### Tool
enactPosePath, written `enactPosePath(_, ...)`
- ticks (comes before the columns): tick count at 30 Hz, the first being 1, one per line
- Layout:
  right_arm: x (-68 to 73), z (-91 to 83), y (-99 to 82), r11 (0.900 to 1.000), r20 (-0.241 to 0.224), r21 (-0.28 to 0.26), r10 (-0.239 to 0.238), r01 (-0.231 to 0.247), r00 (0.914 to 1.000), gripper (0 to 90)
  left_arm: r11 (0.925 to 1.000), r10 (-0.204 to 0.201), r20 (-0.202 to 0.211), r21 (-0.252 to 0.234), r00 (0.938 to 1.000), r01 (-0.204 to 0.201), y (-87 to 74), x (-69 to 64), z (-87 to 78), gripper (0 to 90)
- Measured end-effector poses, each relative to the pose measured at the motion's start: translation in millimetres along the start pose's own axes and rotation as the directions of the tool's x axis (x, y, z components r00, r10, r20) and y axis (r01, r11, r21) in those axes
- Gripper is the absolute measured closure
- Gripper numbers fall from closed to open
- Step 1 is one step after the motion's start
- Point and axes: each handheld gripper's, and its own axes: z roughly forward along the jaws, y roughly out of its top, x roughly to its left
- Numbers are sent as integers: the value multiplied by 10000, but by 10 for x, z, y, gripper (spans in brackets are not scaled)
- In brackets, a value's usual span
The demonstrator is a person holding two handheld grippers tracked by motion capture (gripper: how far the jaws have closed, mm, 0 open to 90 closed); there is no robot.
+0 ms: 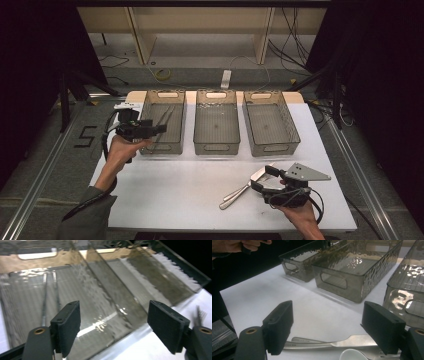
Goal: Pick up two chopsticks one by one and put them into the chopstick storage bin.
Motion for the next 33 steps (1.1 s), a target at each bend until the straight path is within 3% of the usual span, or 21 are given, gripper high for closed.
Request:
enactPosePath(2, 0, 4, -2, 10000, -21, 42, -49, 49, 10000, 261, 9998, -94, 487, -171, 9988, 102, -53, -55, -26, 237)
enactPosePath(8, 6, 16, -2, 9999, -20, 126, -84, 84, 10000, 261, 9975, 689, 773, -231, 9946, -673, -178, -240, -71, 207)
enactPosePath(18, -39, 5, -3, 9997, 67, 233, -35, 33, 10000, 261, 9937, 913, 1167, -748, 9890, -829, -402, -342, -120, 180)
enactPosePath(24, -109, -3, -7, 9990, 188, 447, 3, -12, 9998, 260, 9884, 1321, 993, -878, 9862, -1236, -484, -413, -152, 165)
enactPosePath(33, -203, -33, -1, 9968, 323, 785, -170, 144, 9993, 260, 9833, 1560, 947, -1092, 9832, -1455, -595, -491, -229, 158)
